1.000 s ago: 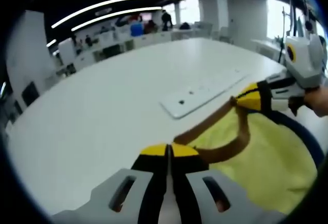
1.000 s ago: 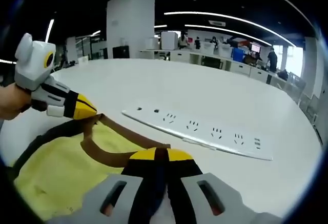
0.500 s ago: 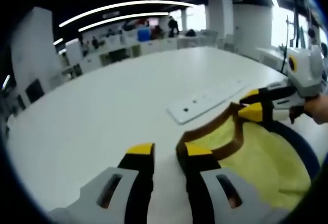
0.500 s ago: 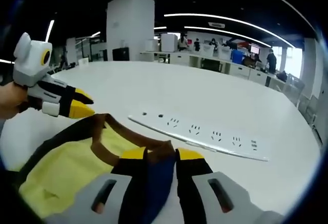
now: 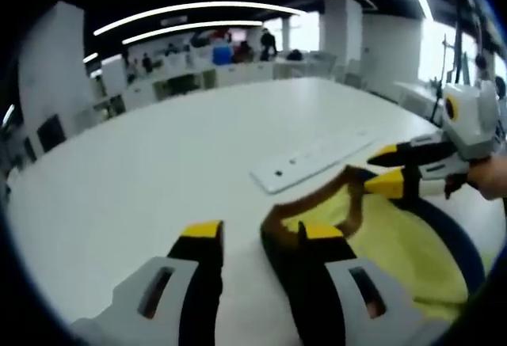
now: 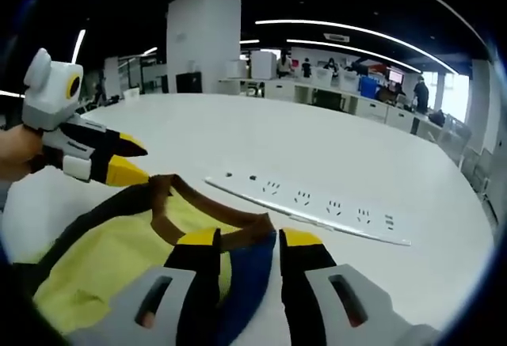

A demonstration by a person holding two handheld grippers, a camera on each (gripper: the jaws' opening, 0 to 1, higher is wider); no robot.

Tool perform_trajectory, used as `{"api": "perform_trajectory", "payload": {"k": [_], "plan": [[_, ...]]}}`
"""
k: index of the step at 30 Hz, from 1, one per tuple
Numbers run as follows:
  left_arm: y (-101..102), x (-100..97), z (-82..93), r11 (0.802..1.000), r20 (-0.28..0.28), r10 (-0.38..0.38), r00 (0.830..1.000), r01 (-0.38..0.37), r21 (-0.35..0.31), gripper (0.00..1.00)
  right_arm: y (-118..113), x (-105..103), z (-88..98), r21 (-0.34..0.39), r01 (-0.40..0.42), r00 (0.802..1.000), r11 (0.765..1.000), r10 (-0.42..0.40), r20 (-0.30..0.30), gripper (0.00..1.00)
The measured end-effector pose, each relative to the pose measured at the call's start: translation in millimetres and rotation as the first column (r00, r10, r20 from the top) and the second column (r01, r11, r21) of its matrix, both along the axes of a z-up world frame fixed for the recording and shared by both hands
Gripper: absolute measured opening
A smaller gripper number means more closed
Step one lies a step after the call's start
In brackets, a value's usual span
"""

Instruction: Fold the garment on the visible template until the final outline fits inside the template.

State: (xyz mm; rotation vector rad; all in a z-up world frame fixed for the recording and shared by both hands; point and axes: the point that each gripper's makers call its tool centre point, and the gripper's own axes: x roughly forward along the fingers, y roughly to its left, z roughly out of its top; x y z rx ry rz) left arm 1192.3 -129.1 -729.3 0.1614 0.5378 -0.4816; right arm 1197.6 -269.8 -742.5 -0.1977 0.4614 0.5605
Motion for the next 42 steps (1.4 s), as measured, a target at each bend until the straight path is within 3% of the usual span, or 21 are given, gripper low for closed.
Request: {"api": "perform_trajectory", "payload": {"k": [7, 18, 28, 39, 42], "plan": [[8.6, -4.0, 8.2, 0.999, 0.001, 0.014, 1.000, -0.014, -0.029, 0.36, -0.8, -12.2, 6.0, -0.015, -0.009, 1.000, 1.000, 0.009, -0.003, 0.30], [7.8, -36.9, 14.8, 1.000, -0.008, 0.000, 1.000, -0.001, -0.028, 0.37, -4.5, -37.6, 22.0, 0.007, 0.013, 1.000, 1.000, -0.013, -0.015, 0.33], [1.6, -77.2, 44.1, 0.997, 0.018, 0.000, 1.000, 0.001, -0.077, 0.40, -2.4, -67.8, 62.7, 0.107, 0.038, 0.999, 0.994, -0.038, 0.003, 0.45], [-8.3, -110.1, 71.0, 0.993, 0.032, -0.027, 0.999, 0.031, -0.117, 0.48, -6.4, -96.4, 83.4, 0.128, 0.053, 0.999, 0.990, -0.054, 0.001, 0.56], [-10.3, -116.6, 77.8, 0.990, 0.038, -0.034, 0.999, 0.039, -0.133, 0.51, -5.9, -107.4, 93.0, 0.185, 0.080, 0.997, 0.979, -0.079, -0.015, 0.60]]}}
